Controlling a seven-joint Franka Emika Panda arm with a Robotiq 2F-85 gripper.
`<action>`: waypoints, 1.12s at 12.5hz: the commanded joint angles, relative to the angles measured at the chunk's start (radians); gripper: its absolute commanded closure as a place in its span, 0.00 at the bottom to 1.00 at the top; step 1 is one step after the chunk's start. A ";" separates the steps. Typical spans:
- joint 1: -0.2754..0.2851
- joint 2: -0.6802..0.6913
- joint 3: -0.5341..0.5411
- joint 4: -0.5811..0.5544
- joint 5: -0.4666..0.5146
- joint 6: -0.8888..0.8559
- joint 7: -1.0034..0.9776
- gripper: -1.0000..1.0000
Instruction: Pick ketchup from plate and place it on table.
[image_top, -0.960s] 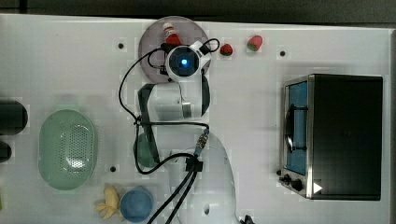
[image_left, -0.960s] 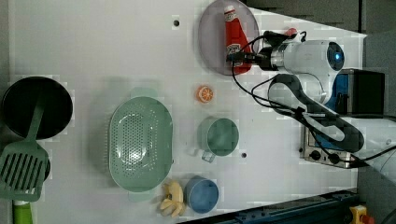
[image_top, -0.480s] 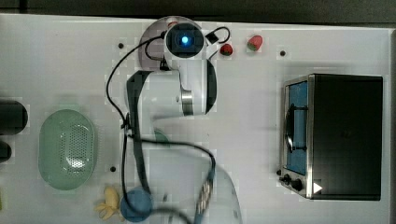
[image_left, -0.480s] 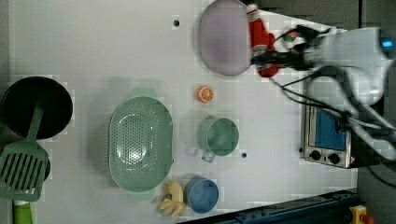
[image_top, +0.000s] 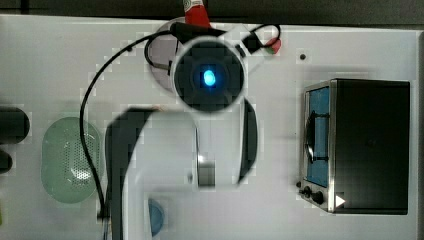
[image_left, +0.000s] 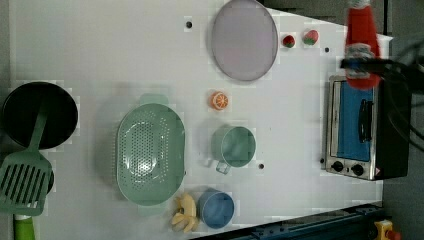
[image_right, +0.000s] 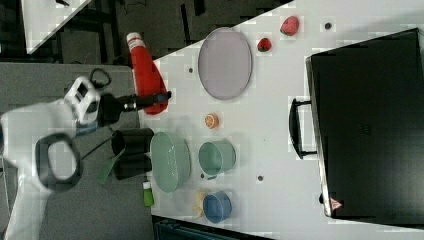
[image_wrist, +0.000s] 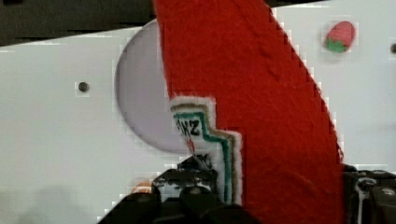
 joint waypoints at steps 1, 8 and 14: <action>-0.031 -0.018 -0.052 -0.197 0.001 -0.014 0.048 0.35; -0.029 0.020 -0.069 -0.454 0.001 0.226 0.170 0.35; -0.028 0.218 -0.069 -0.459 0.001 0.450 0.170 0.32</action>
